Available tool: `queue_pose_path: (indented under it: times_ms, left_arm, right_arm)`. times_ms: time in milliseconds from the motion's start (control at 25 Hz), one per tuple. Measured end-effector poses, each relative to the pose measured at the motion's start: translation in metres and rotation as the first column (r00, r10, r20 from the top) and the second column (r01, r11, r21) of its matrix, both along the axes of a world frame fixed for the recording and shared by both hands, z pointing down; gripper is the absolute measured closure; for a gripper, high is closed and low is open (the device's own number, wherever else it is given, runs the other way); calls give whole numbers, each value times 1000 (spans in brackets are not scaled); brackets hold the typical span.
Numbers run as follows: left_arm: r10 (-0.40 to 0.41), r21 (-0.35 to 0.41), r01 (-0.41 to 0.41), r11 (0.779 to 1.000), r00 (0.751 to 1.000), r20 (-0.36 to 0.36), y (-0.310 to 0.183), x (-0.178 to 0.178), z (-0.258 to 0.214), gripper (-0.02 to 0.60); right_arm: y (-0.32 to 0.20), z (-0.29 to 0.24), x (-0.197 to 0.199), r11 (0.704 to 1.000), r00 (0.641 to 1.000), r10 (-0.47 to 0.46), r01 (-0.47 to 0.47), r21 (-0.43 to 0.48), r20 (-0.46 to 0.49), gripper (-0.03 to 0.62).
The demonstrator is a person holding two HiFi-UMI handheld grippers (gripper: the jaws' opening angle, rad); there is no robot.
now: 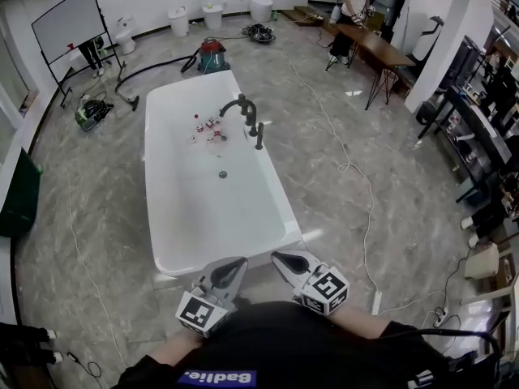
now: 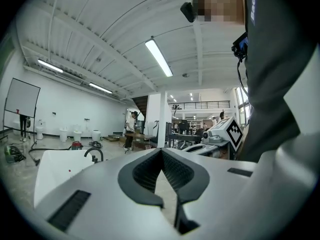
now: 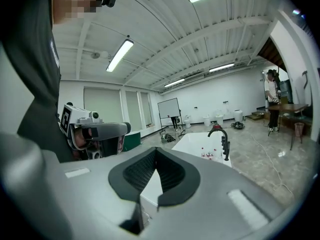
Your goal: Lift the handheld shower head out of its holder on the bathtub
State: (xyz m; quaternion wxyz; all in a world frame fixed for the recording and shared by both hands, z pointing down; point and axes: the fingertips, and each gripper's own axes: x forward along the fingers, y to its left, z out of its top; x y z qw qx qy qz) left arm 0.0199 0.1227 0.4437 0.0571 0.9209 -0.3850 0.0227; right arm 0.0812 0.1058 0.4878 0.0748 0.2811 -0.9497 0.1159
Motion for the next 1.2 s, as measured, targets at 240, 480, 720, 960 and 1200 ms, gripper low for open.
queue_pose_path:
  times_ms: [240,480,720,960,1200]
  left_arm:
    - [40,22,-40,999,999,-13,-70,-50,2,577]
    - [76,20,-75,997,997,-35,-126,-101,8,577]
    - [92,18,-91,996,994,-66,-159,-122,2,577]
    - [77,4,-77,997,993,-93,-175,-143,10,577]
    - [53,10,-52,999,996,-78,-178,-142,7,577]
  right_arm:
    - [-74,0,-40,997,997,74,-74,-6,-1,592]
    - [-131,-3,-89,992,992,129,-128,6,-19,591]
    - [-159,-12,-105,987,985,160,-159,19,-58,591]
    - [-183,-16,-125,987,985,162,-160,32,-61,588]
    - [-200,-18,-126,992,991,120,-118,31,-57,579]
